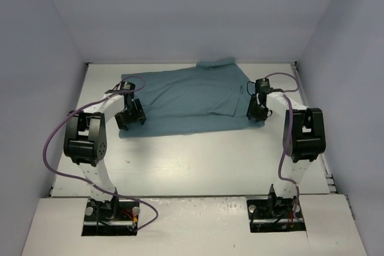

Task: Fold and stack the t-shirts
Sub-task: Fold the flattened tshirt in 1/3 of the way

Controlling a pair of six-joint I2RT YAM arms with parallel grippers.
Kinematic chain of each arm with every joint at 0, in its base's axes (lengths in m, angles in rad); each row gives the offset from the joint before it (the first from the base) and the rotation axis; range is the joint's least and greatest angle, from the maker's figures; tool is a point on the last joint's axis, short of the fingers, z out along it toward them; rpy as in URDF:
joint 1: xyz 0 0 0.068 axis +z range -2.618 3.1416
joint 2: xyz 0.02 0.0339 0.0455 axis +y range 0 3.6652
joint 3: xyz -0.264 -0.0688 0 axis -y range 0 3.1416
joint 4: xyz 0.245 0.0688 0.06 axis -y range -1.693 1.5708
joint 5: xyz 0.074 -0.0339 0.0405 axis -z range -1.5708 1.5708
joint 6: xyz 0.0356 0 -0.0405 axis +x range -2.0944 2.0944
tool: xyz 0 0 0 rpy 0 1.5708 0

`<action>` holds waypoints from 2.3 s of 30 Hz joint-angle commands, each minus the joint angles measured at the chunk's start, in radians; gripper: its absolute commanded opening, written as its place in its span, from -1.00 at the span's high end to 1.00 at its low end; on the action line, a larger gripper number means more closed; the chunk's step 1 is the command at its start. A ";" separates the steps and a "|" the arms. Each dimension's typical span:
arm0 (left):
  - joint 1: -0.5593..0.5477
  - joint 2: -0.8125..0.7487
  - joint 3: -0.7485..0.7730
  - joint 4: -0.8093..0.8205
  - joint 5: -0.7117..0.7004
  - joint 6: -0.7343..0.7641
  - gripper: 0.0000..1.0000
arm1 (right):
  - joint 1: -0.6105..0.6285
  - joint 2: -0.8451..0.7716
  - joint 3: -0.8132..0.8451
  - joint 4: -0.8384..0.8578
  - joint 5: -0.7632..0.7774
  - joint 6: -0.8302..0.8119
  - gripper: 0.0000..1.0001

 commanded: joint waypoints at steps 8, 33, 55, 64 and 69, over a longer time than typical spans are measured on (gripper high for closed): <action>0.083 -0.086 -0.142 0.003 0.045 -0.013 -0.32 | -0.116 -0.143 -0.231 0.081 0.071 0.127 0.37; 0.091 -0.549 -0.200 -0.114 0.082 0.100 -0.35 | 0.248 -0.378 -0.156 0.031 -0.025 -0.146 0.32; 0.088 -0.637 -0.342 -0.037 0.063 0.142 -0.35 | 0.299 -0.170 -0.195 0.152 0.023 -0.065 0.44; 0.087 -0.637 -0.341 -0.034 0.056 0.143 -0.35 | 0.242 -0.255 -0.296 0.198 0.013 0.232 0.44; 0.085 -0.638 -0.343 -0.032 0.055 0.143 -0.35 | 0.233 -0.246 -0.317 0.211 0.004 0.297 0.43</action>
